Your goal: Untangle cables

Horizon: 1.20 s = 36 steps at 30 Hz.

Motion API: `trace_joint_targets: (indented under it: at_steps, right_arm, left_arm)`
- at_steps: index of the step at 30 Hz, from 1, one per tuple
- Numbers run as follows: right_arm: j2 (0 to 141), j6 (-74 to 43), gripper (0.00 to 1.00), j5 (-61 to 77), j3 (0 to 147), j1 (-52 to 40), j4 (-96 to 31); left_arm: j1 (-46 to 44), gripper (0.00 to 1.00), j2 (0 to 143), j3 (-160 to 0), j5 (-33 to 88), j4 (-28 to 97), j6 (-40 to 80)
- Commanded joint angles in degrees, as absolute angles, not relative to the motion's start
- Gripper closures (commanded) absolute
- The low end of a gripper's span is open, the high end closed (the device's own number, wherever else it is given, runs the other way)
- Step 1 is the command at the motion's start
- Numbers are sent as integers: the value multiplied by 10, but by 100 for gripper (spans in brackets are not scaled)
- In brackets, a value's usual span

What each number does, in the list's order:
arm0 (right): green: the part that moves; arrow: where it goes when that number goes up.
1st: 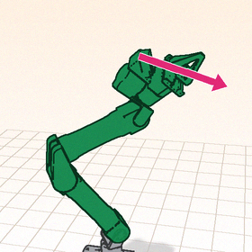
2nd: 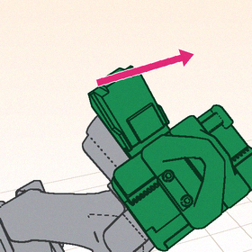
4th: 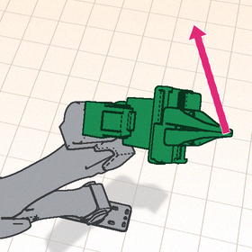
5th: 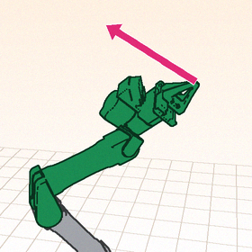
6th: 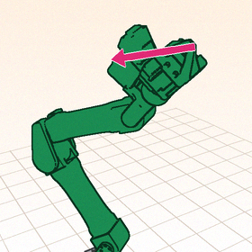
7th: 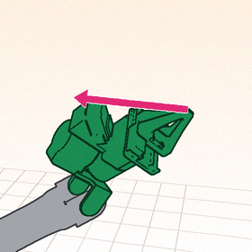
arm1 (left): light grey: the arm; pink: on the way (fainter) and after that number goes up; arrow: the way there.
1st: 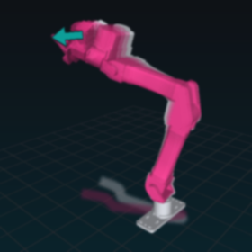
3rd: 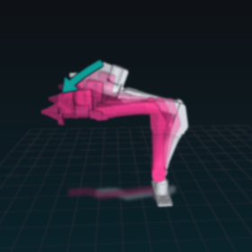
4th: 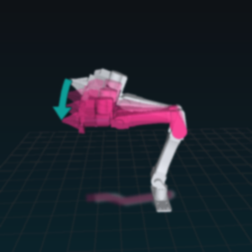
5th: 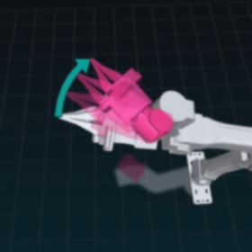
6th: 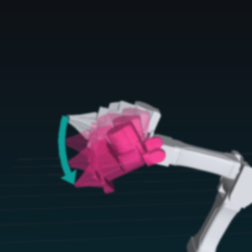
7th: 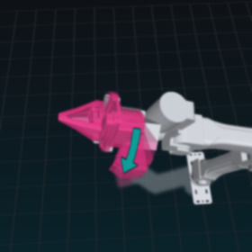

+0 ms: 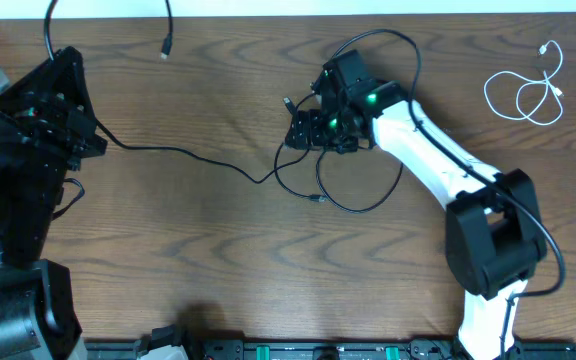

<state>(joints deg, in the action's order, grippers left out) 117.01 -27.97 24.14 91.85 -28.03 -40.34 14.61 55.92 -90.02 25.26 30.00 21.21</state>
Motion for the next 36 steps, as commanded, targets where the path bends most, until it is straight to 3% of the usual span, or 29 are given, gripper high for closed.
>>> trace_joint_targets:
  at_steps: [1,12,22,25,31,36]
  right_arm:
    - [1203,-316,18,230,921,-294,-399]
    - [1258,-362,26,240,921,-324,-342]
    - [1258,-354,56,239,921,-333,-312]
    - [1258,-343,56,239,921,-334,-312]
    - [1258,-331,45,200,921,-326,-315]
    - [1258,-321,45,157,921,-299,-315]
  left_arm:
    - [147,93,558,-910,233,295,213]
    - [147,93,576,-910,233,304,213]
    - [147,93,600,-910,233,310,213]
    - [155,93,597,-911,233,288,213]
    - [200,93,575,-932,233,278,213]
    - [216,93,551,-945,233,277,213]
